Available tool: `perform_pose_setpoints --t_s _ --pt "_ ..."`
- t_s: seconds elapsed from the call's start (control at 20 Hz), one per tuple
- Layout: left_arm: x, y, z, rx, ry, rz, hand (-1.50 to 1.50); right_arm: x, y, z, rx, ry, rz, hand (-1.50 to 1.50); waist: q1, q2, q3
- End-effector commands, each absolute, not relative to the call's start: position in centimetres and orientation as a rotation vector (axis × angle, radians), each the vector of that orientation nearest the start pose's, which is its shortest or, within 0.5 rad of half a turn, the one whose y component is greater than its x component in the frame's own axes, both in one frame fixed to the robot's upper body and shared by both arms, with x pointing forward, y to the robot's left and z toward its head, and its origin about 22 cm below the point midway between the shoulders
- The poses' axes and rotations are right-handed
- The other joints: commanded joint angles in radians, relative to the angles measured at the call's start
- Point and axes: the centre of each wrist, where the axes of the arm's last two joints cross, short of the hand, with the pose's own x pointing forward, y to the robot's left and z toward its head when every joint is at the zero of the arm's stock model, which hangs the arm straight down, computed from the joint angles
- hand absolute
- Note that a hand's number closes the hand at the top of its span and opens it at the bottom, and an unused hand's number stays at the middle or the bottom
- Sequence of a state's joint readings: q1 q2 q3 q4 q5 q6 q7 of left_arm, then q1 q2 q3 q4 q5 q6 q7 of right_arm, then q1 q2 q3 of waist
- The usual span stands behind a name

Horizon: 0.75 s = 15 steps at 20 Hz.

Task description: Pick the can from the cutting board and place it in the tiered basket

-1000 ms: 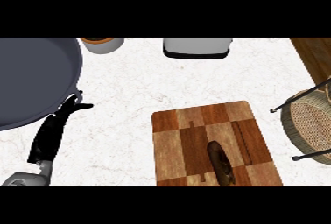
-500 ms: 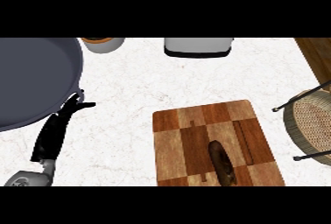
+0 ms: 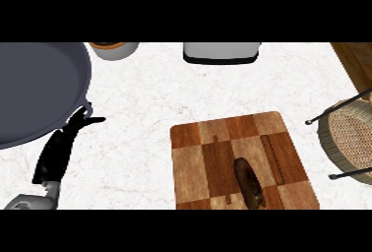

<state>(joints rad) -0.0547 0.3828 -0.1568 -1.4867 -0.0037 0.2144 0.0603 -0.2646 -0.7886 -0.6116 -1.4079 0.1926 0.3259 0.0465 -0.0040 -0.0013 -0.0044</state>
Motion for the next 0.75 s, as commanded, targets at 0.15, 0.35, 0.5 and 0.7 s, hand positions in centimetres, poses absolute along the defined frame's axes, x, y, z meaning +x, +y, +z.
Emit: perform_pose_setpoints --t_s 0.15,0.35,0.5,0.7 --pt "27.3 29.7 4.2 0.448 -1.521 -0.209 0.00 18.8 -56.1 26.4 -0.847 -1.485 0.205 -1.50 -0.022 -0.003 0.005" --pt "25.7 30.1 3.0 0.453 -1.528 -0.217 0.00 14.7 -59.9 24.7 -0.821 -1.450 0.195 -1.50 -0.016 -0.002 0.006" --pt "27.3 30.0 3.3 0.450 -1.528 -0.204 0.00 12.4 -62.2 24.6 -0.810 -1.504 0.171 -1.50 -0.018 0.002 0.007" --pt "28.0 29.8 4.9 0.461 -1.534 -0.217 0.00 9.2 -64.4 22.8 -0.748 -1.525 0.128 -1.50 -0.025 0.003 0.009"
